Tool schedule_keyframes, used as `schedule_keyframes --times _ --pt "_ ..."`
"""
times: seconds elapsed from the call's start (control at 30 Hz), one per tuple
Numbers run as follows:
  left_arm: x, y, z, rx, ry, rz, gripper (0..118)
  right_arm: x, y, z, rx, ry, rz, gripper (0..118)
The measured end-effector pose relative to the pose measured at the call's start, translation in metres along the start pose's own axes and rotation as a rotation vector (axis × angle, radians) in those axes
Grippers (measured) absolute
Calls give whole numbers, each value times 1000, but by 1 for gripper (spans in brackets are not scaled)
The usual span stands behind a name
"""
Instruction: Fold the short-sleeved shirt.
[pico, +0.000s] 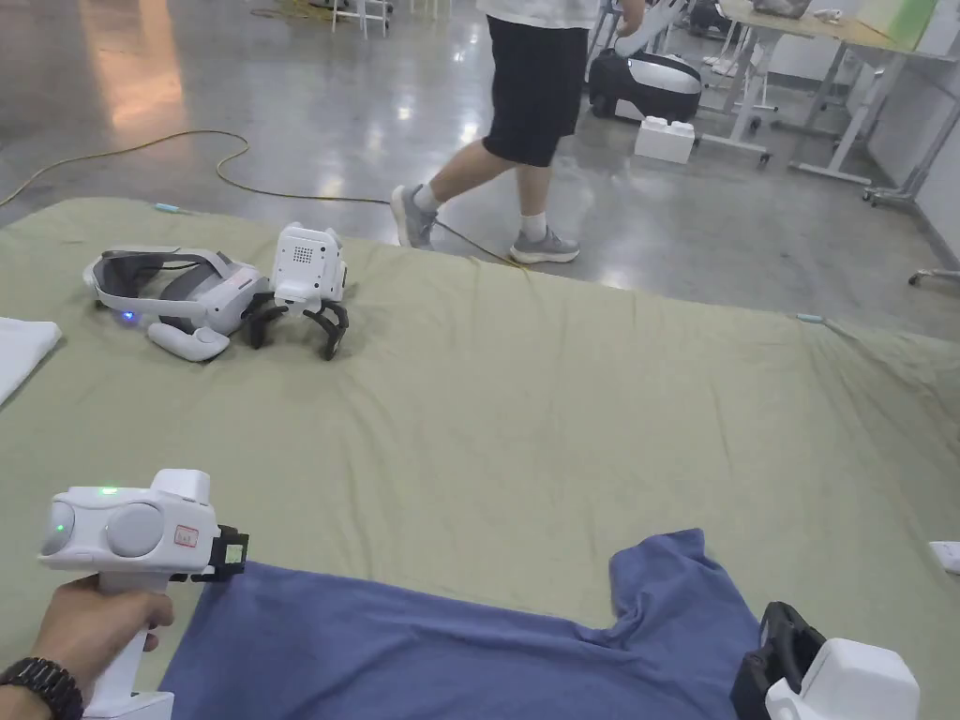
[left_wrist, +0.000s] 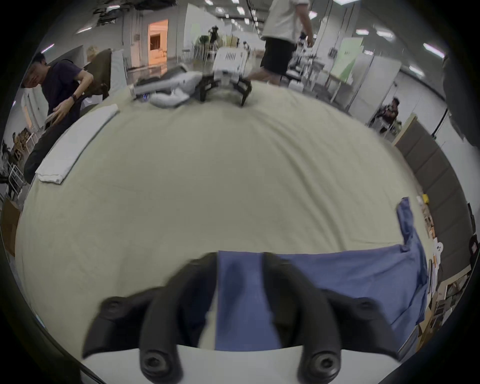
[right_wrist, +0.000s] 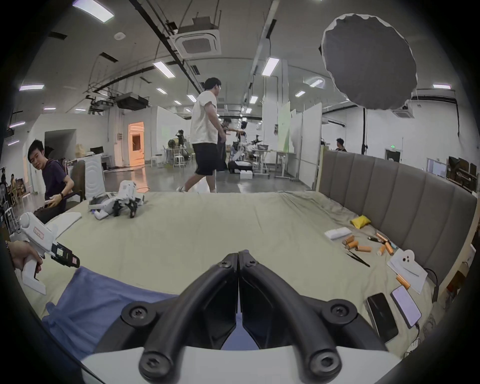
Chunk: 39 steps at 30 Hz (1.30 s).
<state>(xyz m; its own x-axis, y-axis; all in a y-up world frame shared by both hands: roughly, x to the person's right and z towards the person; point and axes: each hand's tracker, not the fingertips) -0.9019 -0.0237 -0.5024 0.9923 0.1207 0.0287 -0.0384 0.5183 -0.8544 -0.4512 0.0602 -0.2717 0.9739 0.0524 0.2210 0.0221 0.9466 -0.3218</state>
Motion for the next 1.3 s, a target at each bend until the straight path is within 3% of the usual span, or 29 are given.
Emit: schedule_keyframes --times 0.03,0.07,0.3,0.37,0.4,0.43,0.47,0.7,0.77,0.83,0.87,1.0,1.1,1.17,1.23,1.3 --pt "1 1 -6 -21 -2 4 71 3 -2 -1 -8 -6 3 0" --pt "2 2 -12 -50 -4 1 74 4 -3 -1 -15 -13 7 0" --pt "24 -2 -26 -100 67 -95 69 11 -16 -12 -79 -27 15 0" --pt "25 1 -25 -96 80 -104 56 12 -18 -17 -99 -26 18 0" --pt "29 0 -23 -74 78 -129 42 13 -19 -19 -106 -24 18 0" --pt "33 -1 -21 -62 67 -160 17 15 -20 -22 -116 -24 16 0" --pt "37 -3 -20 -57 29 -184 1 17 -21 -26 -124 -25 14 0" --pt "25 -14 -1 5 13 -162 0 54 -23 -87 -310 -21 -43 2" --pt "18 -15 10 37 -2 -132 0 67 -22 -118 -401 -33 -5 23" --pt "13 -18 21 53 -15 -118 0 78 -23 -147 -479 -19 16 70" --pt "11 -20 28 84 -27 -107 0 84 -22 -165 -545 -19 -4 77" --pt "7 -27 45 140 -32 -106 0 97 -30 -217 -643 22 15 77" --pt "11 -34 55 177 -28 -82 0 102 -44 -241 -749 14 -45 74" --pt "12 -40 57 183 -37 -61 0 101 -57 -253 -808 61 -11 48" --pt "14 -44 57 182 -25 -66 0 100 -65 -257 -835 49 7 42" --pt "19 -48 60 176 -10 -91 0 99 -63 -250 -797 12 -101 39"
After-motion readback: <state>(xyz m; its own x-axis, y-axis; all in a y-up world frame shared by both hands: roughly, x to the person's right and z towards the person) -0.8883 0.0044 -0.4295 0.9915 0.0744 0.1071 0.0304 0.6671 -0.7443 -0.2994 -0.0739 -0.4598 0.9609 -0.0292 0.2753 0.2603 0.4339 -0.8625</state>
